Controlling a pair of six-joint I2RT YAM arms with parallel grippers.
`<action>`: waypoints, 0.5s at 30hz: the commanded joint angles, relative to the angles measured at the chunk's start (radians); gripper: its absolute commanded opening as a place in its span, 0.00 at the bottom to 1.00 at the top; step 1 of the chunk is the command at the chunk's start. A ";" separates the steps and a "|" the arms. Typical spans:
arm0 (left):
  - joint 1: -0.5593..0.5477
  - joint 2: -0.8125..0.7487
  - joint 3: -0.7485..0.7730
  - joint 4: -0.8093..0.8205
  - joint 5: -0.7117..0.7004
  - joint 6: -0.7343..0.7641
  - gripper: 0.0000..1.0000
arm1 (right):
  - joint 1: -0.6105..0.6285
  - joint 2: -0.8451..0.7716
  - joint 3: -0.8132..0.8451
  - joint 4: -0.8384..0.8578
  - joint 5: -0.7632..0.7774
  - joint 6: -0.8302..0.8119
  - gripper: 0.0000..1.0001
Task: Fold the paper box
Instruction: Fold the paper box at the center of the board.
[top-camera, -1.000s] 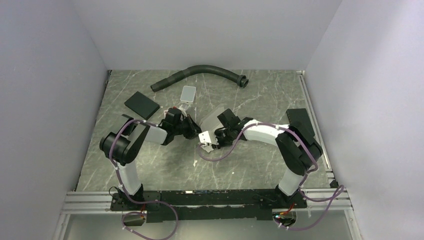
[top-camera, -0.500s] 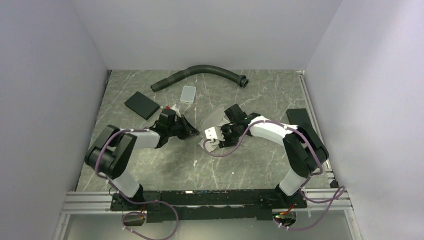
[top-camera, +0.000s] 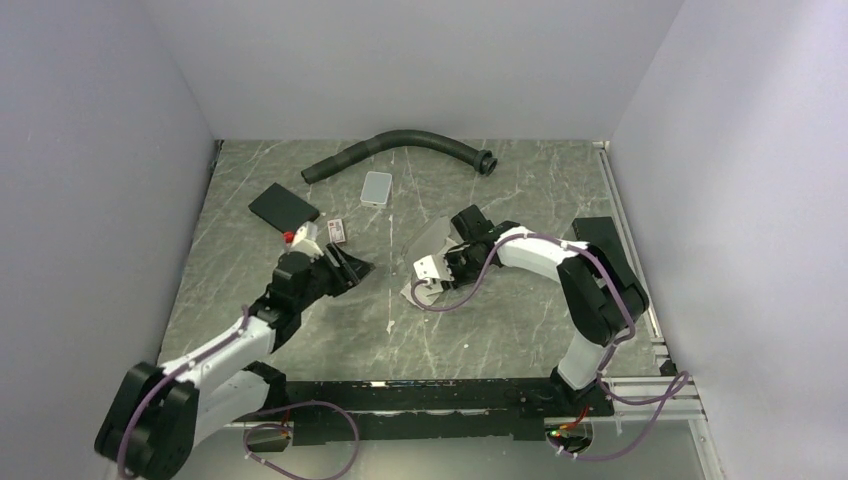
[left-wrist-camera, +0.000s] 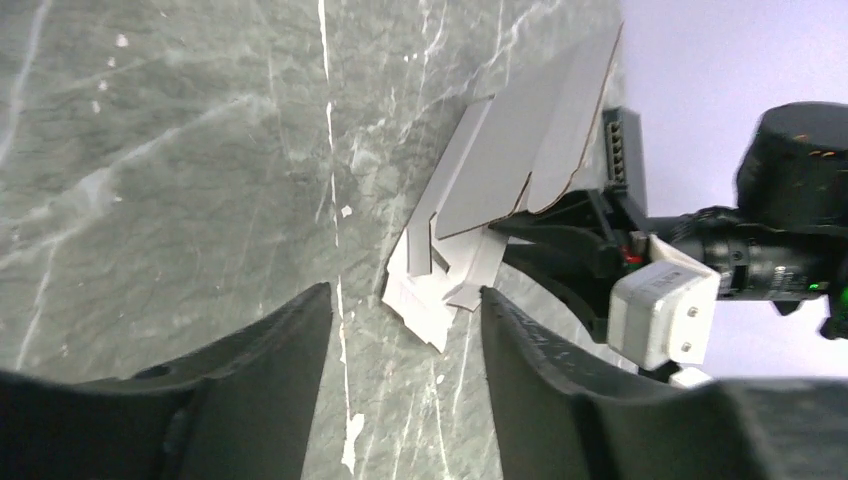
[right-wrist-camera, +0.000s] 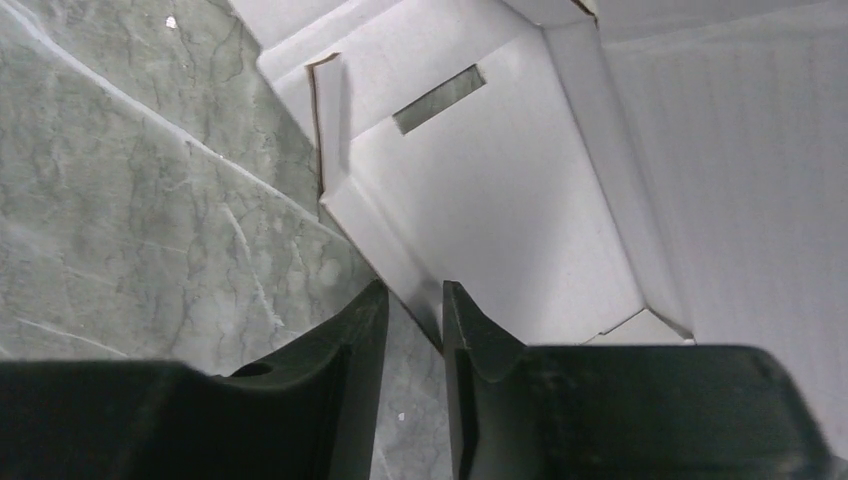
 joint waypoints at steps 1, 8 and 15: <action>0.033 -0.112 -0.062 0.059 -0.007 -0.051 0.66 | -0.003 0.020 0.051 -0.025 -0.019 -0.039 0.27; 0.033 -0.008 -0.018 0.152 0.237 -0.062 0.43 | 0.013 0.014 0.062 -0.054 -0.062 -0.030 0.10; -0.073 0.159 0.002 0.286 0.189 -0.122 0.35 | 0.064 0.047 0.104 -0.083 -0.098 0.094 0.00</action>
